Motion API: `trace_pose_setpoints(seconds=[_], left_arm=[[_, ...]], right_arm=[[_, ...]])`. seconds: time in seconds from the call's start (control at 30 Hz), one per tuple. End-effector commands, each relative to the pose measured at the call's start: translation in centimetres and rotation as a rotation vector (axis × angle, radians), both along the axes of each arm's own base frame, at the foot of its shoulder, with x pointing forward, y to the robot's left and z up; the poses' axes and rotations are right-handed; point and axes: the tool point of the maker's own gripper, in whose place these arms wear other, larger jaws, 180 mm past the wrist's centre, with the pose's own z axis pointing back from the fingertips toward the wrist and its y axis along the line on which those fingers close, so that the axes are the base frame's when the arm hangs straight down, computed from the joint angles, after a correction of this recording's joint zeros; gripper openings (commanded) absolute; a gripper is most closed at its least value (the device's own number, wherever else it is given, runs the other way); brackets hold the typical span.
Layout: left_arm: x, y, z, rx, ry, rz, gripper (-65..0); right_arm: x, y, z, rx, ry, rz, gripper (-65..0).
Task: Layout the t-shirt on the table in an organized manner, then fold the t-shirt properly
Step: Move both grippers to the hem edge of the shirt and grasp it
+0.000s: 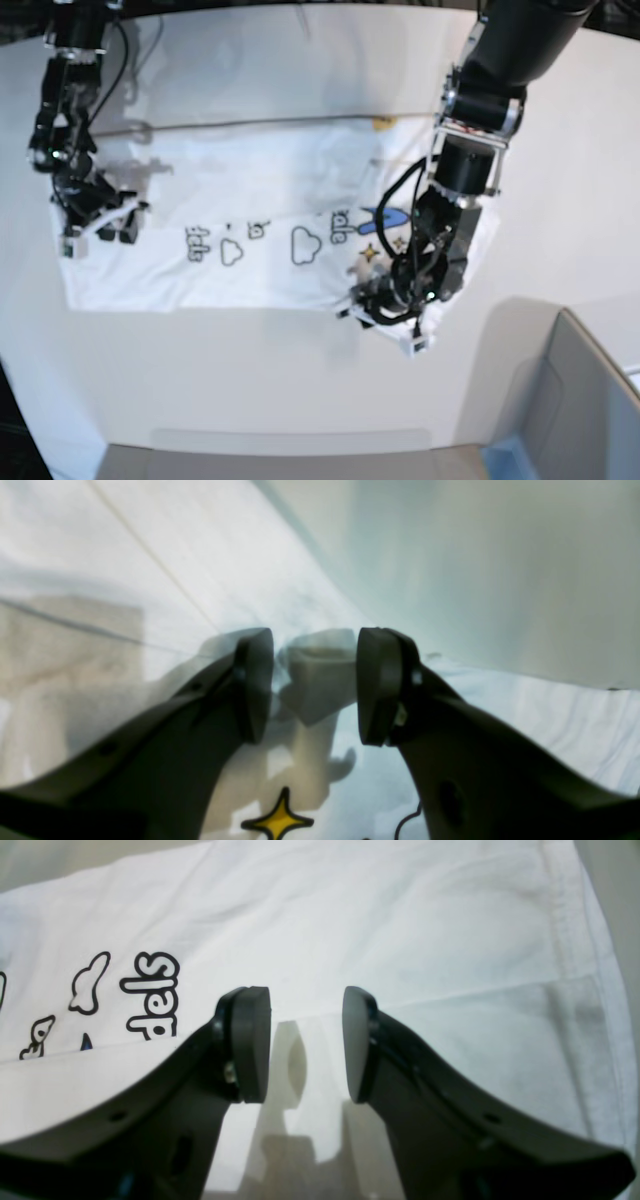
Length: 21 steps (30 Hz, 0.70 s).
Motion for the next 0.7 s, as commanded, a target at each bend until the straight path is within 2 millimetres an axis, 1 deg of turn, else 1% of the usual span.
trace_pose_setpoints(seconds=[0.0, 0.17, 0.2, 0.3, 0.33, 0.4, 0.43, 0.53, 0.57, 0.67], left_arm=[[1.8, 0.1, 2.4, -0.003, -0.064, 0.001, -36.6], [1.6, 0.0, 2.3, 0.002, -0.053, -0.007, -36.7], [1.4, 0.0, 1.8, 0.003, -0.039, -0.007, -36.9], [-0.4, -1.0, -1.1, 0.066, 0.047, -0.075, -38.0], [-0.7, -1.3, -1.6, 0.093, 0.059, -0.101, -39.9], [-0.9, -2.0, -1.8, 0.126, 0.059, -0.141, -45.0], [-1.1, -2.1, -1.9, 0.13, 0.064, -0.15, -48.3], [-1.5, -2.3, -2.3, 0.133, 0.086, -0.164, -61.5], [-1.8, -2.4, -2.4, 0.132, 0.099, -0.169, -64.3], [-2.2, -2.6, -2.5, 0.126, 0.126, -0.185, -65.0]], right_arm=[[0.9, -0.7, 1.9, -0.018, -0.061, 0.0, -40.7], [0.9, -0.7, 1.9, -0.019, -0.059, 0.0, -40.7], [0.9, -0.7, 1.9, -0.019, -0.059, 0.0, -40.7], [0.9, -0.6, 1.8, -0.017, -0.059, 0.0, -40.7], [0.9, -0.6, 1.8, -0.016, -0.059, 0.0, -40.7], [1.0, -0.6, 2.0, -0.015, -0.063, 0.0, -40.7], [1.1, -0.6, 2.1, -0.015, -0.066, 0.0, -40.7], [1.2, -0.6, 2.2, -0.013, -0.069, 0.0, -40.7], [1.2, -0.6, 2.2, -0.013, -0.069, 0.0, -40.7], [1.2, -0.6, 2.2, -0.015, -0.069, 0.0, -40.7]])
